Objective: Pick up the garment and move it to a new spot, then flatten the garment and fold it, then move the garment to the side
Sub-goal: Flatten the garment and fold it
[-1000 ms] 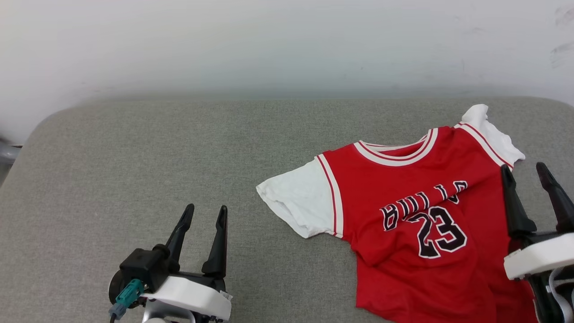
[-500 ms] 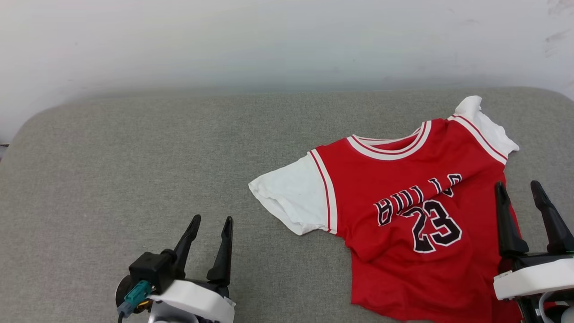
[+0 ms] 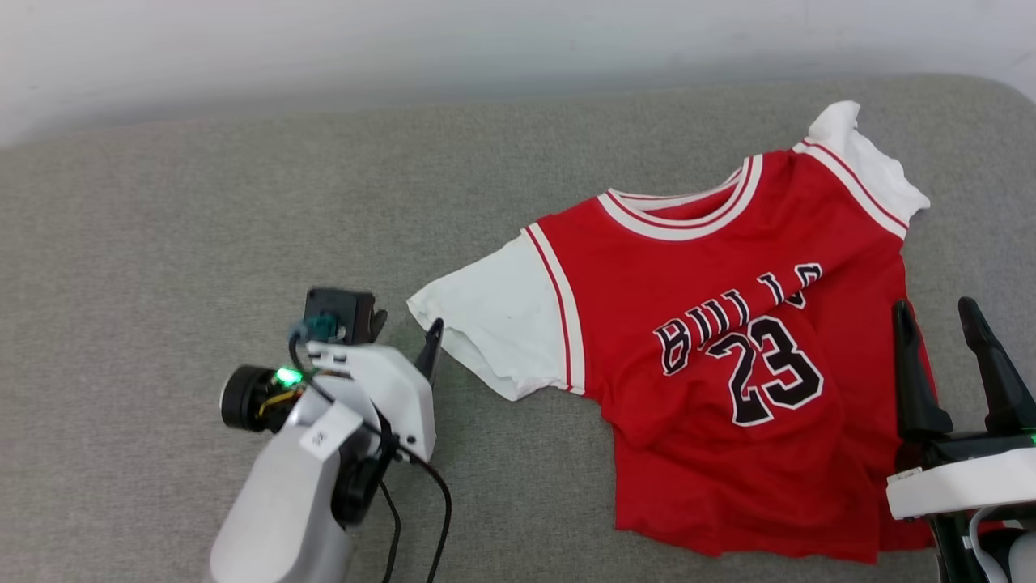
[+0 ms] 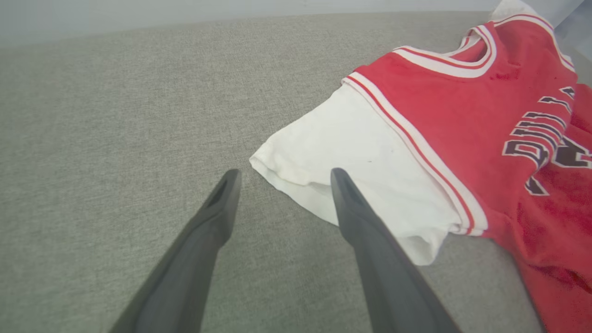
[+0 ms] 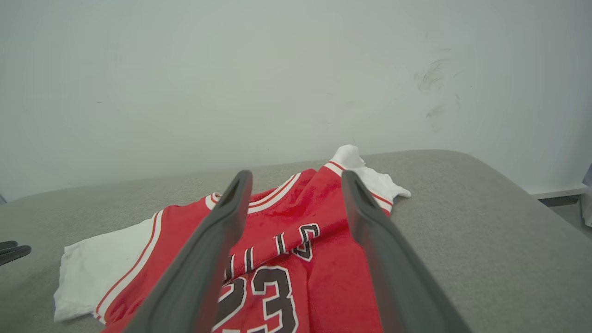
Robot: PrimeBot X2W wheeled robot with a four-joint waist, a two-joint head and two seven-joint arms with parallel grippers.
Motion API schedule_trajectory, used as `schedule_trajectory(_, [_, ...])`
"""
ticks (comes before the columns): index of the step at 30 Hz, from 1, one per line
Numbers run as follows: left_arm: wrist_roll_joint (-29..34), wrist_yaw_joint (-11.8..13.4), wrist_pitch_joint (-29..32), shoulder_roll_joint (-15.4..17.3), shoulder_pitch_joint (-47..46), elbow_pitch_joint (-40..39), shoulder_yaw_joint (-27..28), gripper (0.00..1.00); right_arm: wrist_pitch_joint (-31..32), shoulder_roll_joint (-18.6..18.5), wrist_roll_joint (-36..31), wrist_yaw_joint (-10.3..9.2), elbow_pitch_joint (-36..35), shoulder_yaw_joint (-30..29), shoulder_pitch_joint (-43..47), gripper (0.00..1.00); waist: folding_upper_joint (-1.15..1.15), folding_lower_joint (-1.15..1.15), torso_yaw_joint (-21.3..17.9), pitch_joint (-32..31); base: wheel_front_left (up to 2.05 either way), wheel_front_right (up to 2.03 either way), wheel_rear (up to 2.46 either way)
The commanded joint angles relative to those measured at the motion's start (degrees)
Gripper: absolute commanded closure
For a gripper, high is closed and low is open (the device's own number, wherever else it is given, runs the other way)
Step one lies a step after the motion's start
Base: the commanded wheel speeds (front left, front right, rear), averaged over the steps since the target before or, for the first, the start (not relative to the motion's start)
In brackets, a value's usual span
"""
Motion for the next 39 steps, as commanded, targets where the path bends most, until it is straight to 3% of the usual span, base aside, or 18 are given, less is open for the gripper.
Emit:
schedule_trajectory(1, [0.41,0.42,1.43,0.33,-1.87,0.67,0.01,0.00,-0.26,0.09,0.00,-0.04,-0.11,0.21,-0.88,0.00,0.00,-0.01,-0.98,1.40,0.00,0.00,0.00])
schedule_trajectory(5, [1.37,1.65,5.85,1.23,-6.54,4.15,-0.30,0.00,-0.60,0.17,-0.18,-0.04,0.12,0.86,-1.89,0.00,0.00,-0.01,-2.02,3.54,0.00,0.00,0.00])
schedule_trajectory(11, [2.66,2.77,7.20,2.37,-11.51,9.49,-0.43,0.00,-1.16,-0.04,0.04,-0.04,0.41,1.16,-2.72,0.00,0.00,-0.01,-3.03,5.92,0.00,0.00,0.00])
schedule_trajectory(18, [3.22,1.35,8.26,2.49,-12.55,15.41,-2.61,0.00,-1.74,-0.01,0.16,-0.04,0.65,1.30,-3.15,0.00,0.00,-0.01,-3.36,7.22,0.00,0.00,0.00])
schedule_trajectory(19, [2.76,0.93,8.38,2.12,-12.31,16.15,-2.87,0.34,-1.58,0.17,0.29,-0.04,0.81,1.23,-3.28,0.00,0.00,-0.01,-3.33,7.35,0.00,0.00,0.00])
schedule_trajectory(20, [2.40,0.58,8.34,1.72,-12.15,16.74,-2.97,0.91,-1.31,0.40,0.52,-0.04,0.95,1.17,-3.43,0.00,0.00,-0.01,-3.29,7.45,0.00,0.00,0.00])
schedule_trajectory(21, [2.26,0.30,8.34,1.60,-12.01,17.24,-3.23,1.00,-1.29,0.51,0.52,-0.04,0.98,1.18,-3.58,0.00,0.00,-0.01,-3.24,7.55,0.00,0.00,0.00])
schedule_trajectory(26, [1.71,-0.10,5.93,1.96,-10.94,17.79,-3.42,1.00,-0.93,0.61,0.18,-0.04,1.17,0.94,-3.76,0.00,0.00,-0.01,-2.59,7.36,0.00,0.00,0.00])
schedule_trajectory(35, [-0.54,1.87,-1.67,3.02,-9.06,13.63,-0.20,1.00,0.27,0.87,-0.04,-0.04,2.20,0.62,-2.48,0.00,0.00,-0.01,-0.73,3.17,0.00,0.00,0.00])
schedule_trajectory(39, [-1.88,2.60,-2.85,4.93,-6.36,10.17,1.95,1.00,0.84,1.11,-0.32,-0.04,2.68,0.46,-1.72,0.00,0.00,-0.01,-0.18,0.92,0.00,0.00,0.00])
